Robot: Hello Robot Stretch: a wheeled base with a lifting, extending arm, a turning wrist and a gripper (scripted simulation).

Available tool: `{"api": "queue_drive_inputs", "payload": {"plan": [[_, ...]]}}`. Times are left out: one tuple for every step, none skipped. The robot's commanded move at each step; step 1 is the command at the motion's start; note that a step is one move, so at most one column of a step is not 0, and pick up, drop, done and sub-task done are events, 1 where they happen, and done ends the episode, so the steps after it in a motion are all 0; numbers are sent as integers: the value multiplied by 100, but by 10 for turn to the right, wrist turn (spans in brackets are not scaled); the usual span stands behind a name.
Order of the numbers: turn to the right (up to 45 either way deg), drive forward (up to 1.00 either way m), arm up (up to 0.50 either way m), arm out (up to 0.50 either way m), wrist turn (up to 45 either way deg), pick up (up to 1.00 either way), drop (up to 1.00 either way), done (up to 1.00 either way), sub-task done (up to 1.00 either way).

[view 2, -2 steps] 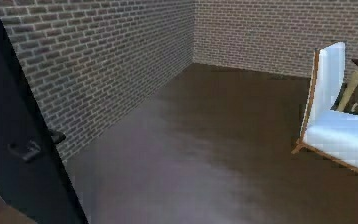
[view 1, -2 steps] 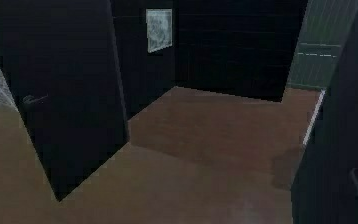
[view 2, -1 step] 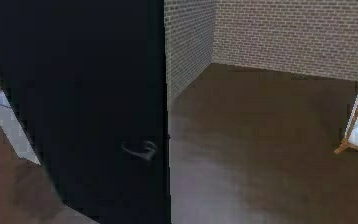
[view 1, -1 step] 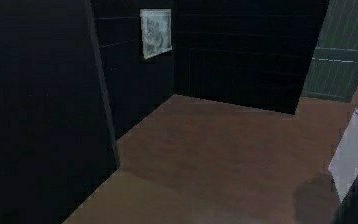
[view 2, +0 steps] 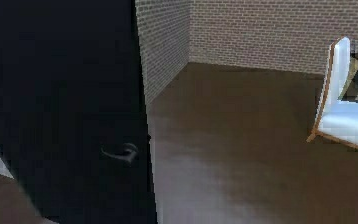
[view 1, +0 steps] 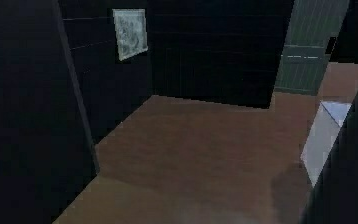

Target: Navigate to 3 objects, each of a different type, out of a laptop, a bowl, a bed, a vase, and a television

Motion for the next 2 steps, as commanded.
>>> {"api": "queue_drive_inputs", "payload": {"plan": [[0, 10, 0, 0, 0, 0, 0, 0, 0], [240, 0, 0, 0, 0, 0, 0, 0, 0]]}}
